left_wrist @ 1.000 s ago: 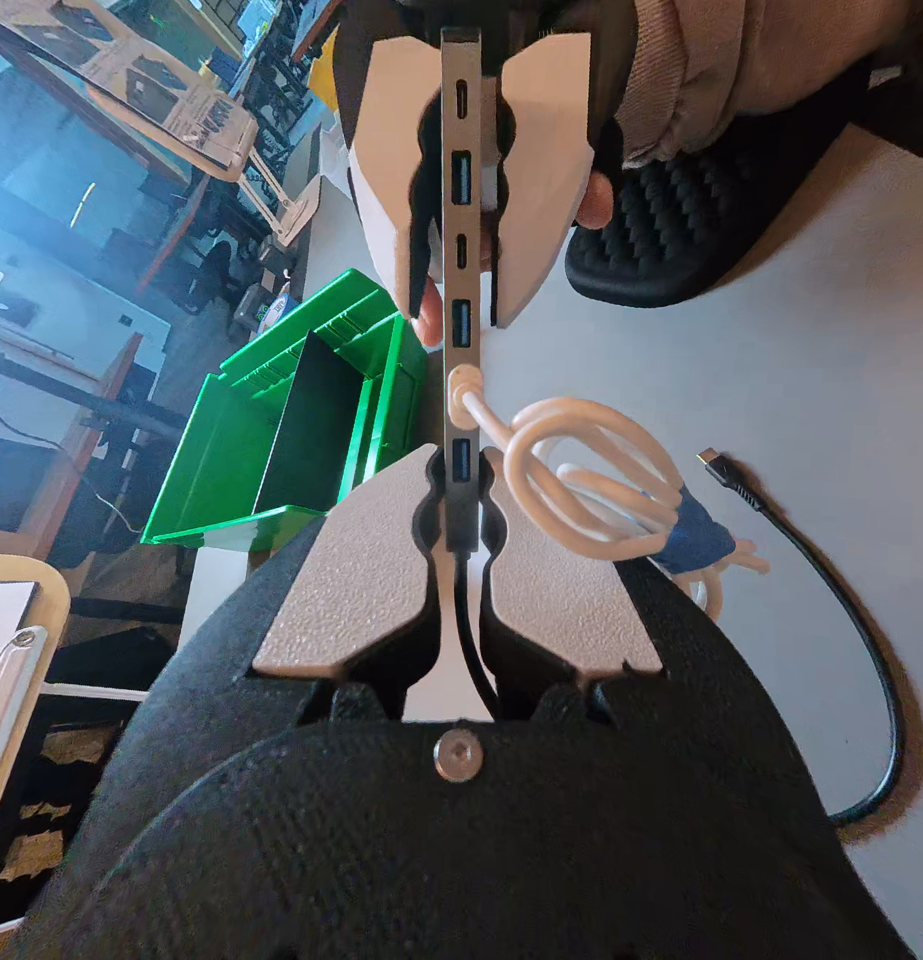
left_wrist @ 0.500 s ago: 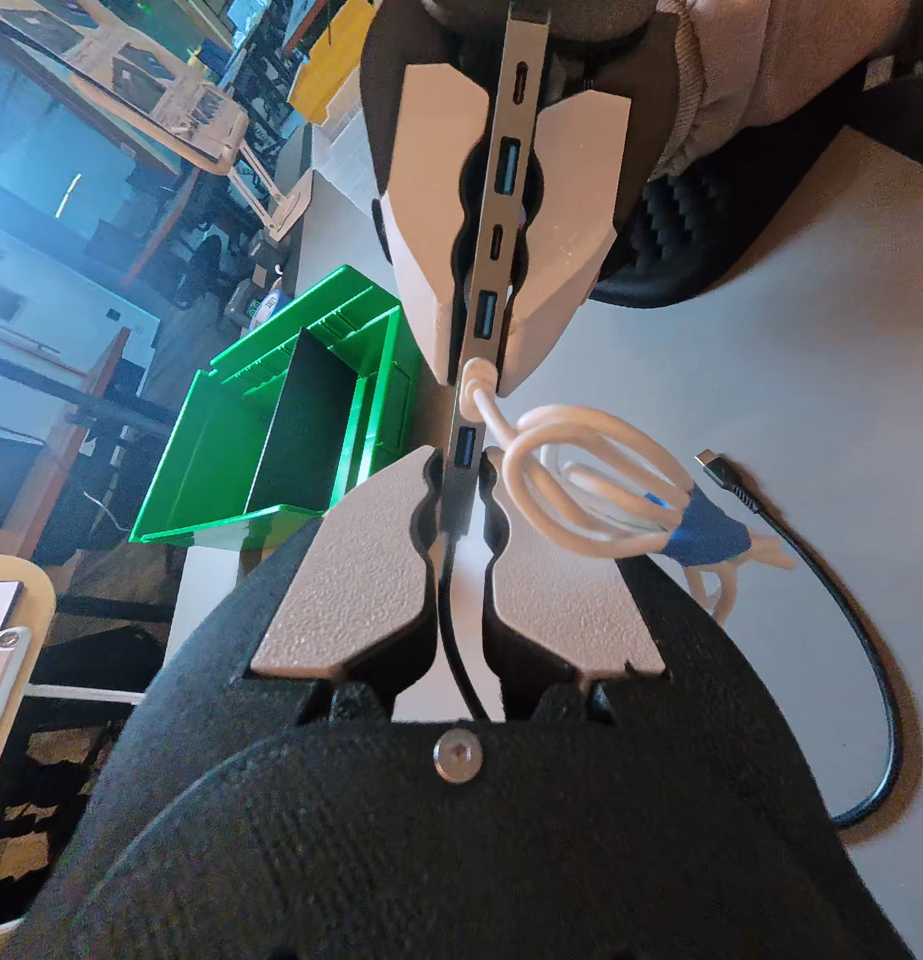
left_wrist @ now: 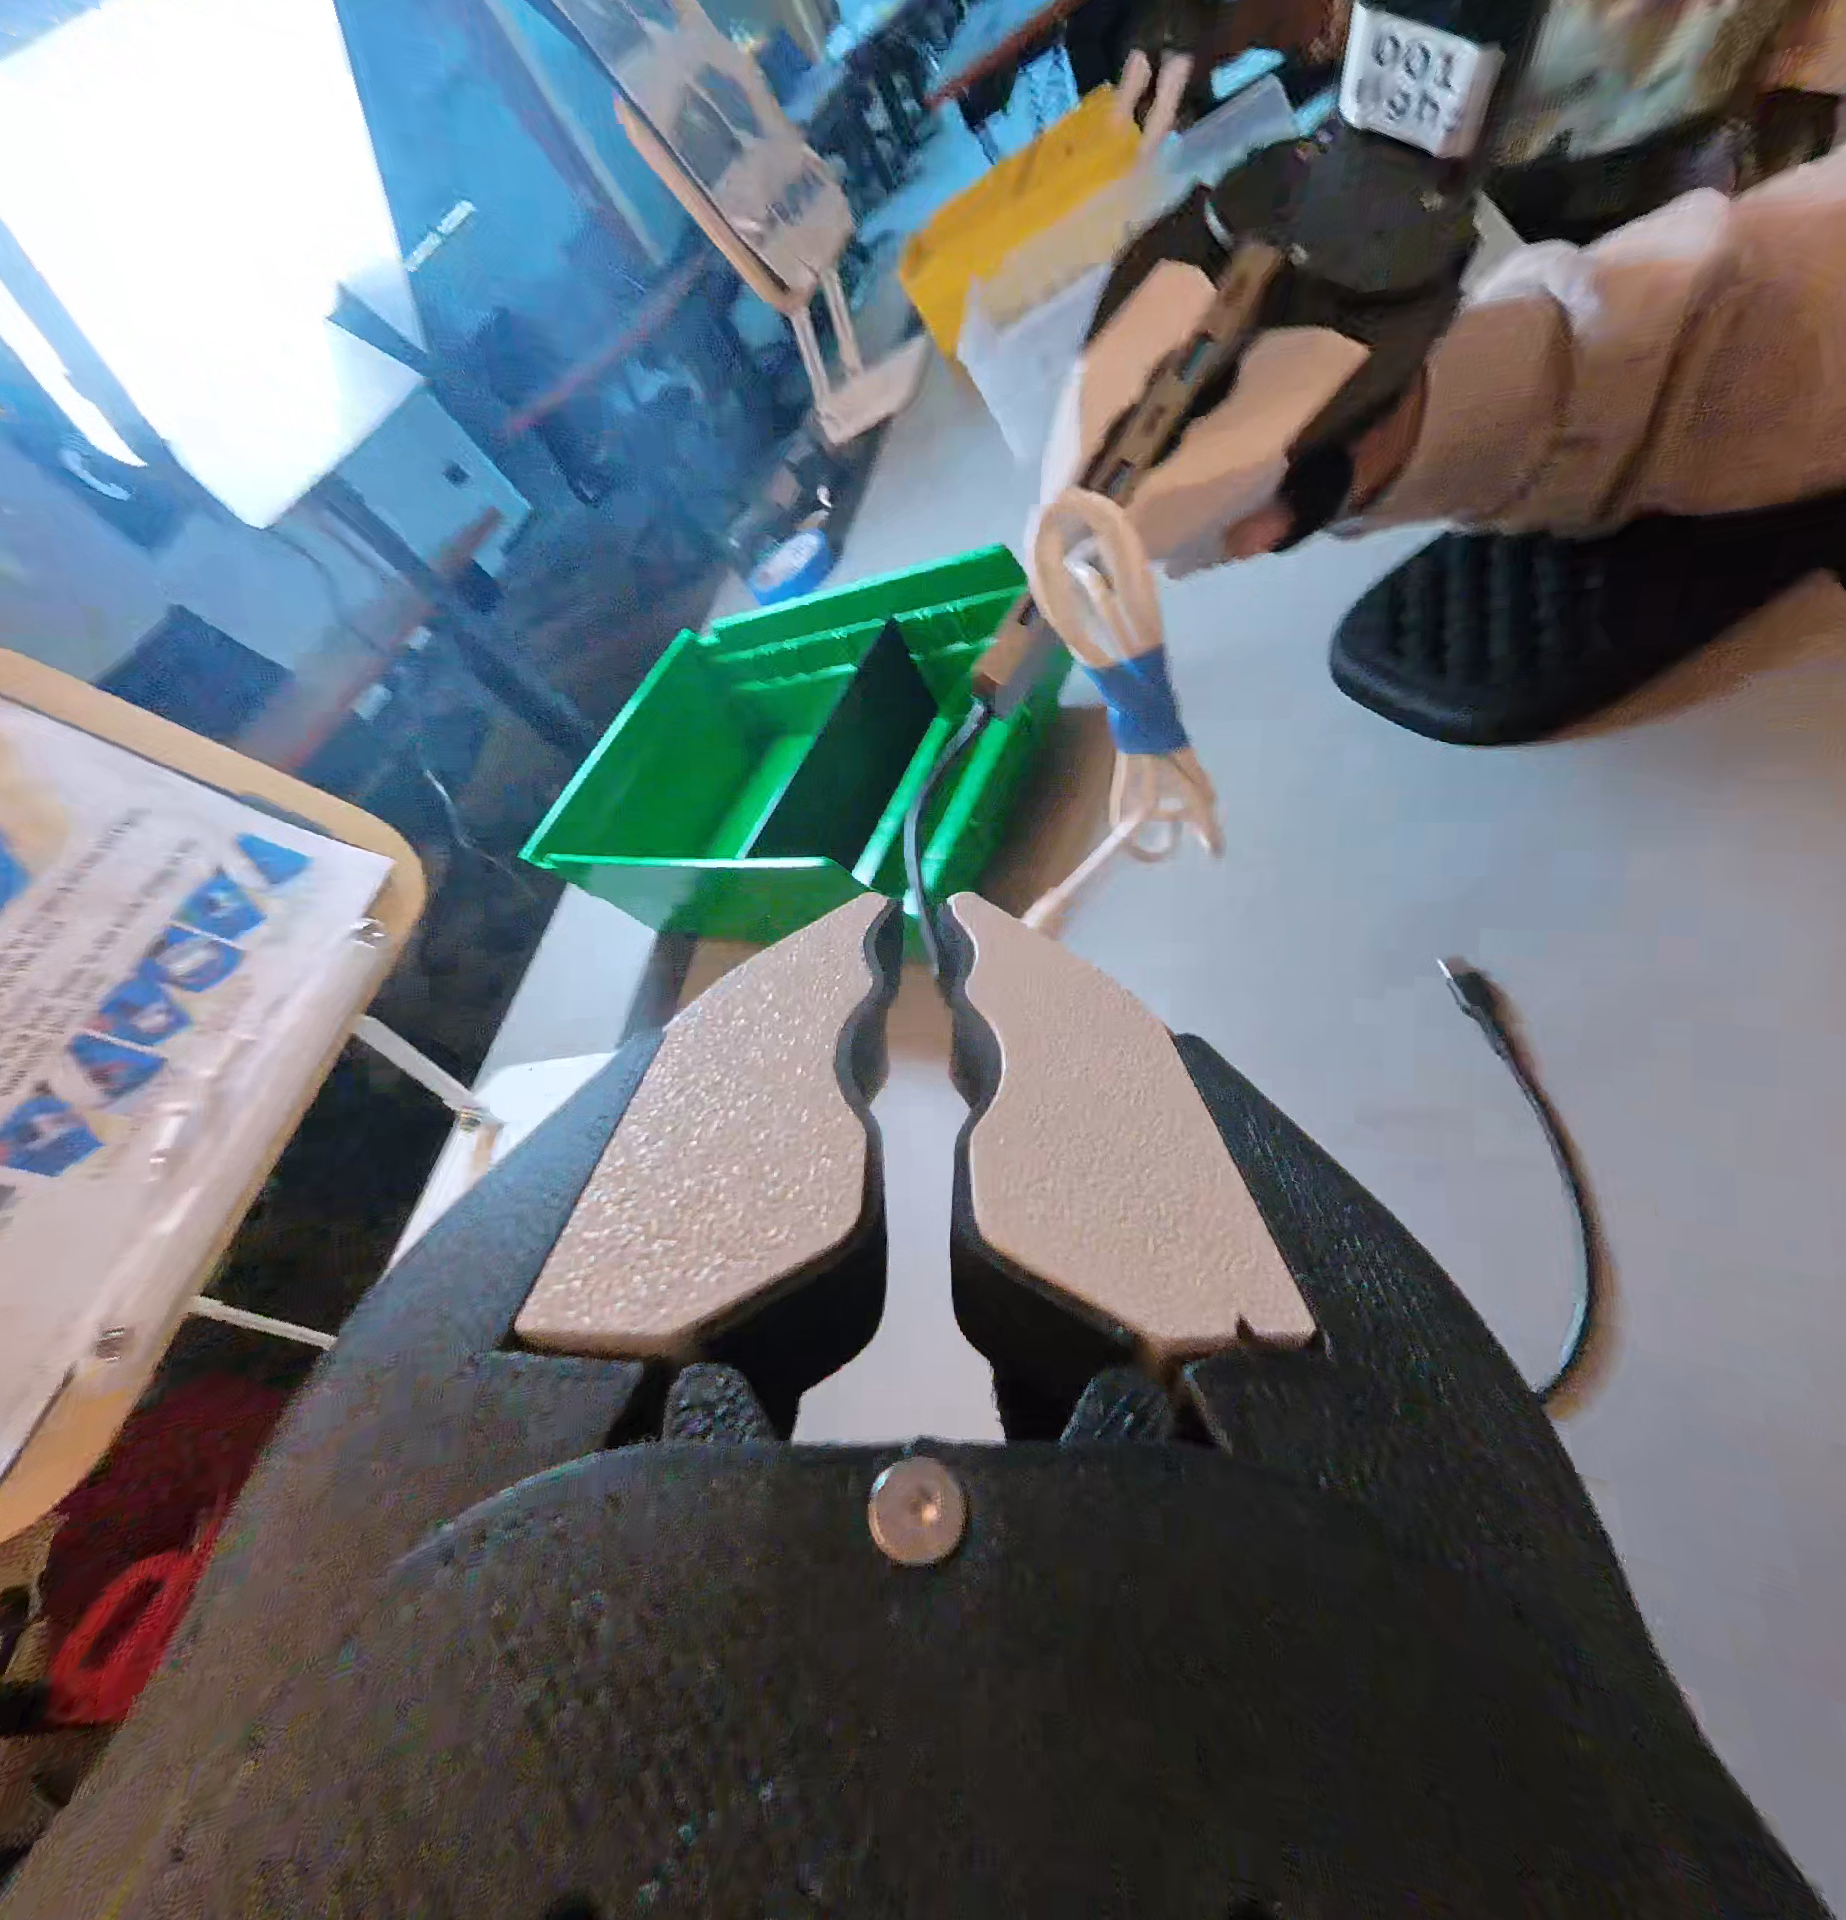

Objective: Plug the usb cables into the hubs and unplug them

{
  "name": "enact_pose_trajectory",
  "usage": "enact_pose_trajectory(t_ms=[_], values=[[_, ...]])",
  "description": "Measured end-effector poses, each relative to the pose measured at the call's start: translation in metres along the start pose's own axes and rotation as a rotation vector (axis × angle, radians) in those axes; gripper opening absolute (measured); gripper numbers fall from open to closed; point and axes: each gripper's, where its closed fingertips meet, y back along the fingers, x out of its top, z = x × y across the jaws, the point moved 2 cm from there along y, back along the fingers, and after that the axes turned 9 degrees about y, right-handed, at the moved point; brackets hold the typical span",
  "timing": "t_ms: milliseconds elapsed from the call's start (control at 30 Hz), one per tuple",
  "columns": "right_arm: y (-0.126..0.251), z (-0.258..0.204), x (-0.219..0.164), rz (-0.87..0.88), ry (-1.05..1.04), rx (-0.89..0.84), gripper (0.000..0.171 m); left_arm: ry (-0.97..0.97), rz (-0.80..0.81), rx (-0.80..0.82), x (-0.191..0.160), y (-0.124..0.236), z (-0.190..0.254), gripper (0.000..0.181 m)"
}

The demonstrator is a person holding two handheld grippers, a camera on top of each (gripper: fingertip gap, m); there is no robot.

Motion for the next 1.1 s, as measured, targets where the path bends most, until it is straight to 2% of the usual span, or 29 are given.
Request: enact_pose_trajectory(t_ms=[133, 233, 333, 467, 600, 800, 933, 1100], values=[[0.002, 0.007, -0.004, -0.042, 0.059, -0.048, 0.013, 0.063, -0.175, -0.161, -0.051, -0.019, 0.049, 0.004], [0.000, 0.010, -0.012, -0.083, 0.093, -0.080, 0.013, 0.071, -0.331, -0.161, -0.093, -0.035, 0.063, 0.010], [0.001, 0.013, -0.017, -0.097, 0.084, -0.097, 0.013, 0.104, -0.452, -0.141, -0.115, -0.053, 0.066, 0.017], [0.004, 0.016, -0.020, -0.098, 0.090, -0.106, 0.013, 0.162, -0.581, -0.199, -0.137, -0.075, 0.079, 0.029], [0.010, 0.014, -0.017, -0.045, 0.096, -0.080, 0.014, 0.221, -0.588, -0.188, -0.143, -0.087, 0.073, 0.027], [0.016, 0.019, -0.010, 0.019, 0.034, -0.072, 0.013, 0.258, -0.589, -0.195, -0.150, -0.091, 0.072, 0.025], [0.016, 0.018, -0.007, 0.024, 0.035, -0.077, 0.013, 0.280, -0.583, -0.218, -0.150, -0.090, 0.075, 0.015], [0.016, 0.015, -0.002, 0.061, 0.021, -0.059, 0.013, 0.290, -0.577, -0.214, -0.150, -0.091, 0.075, 0.015]])
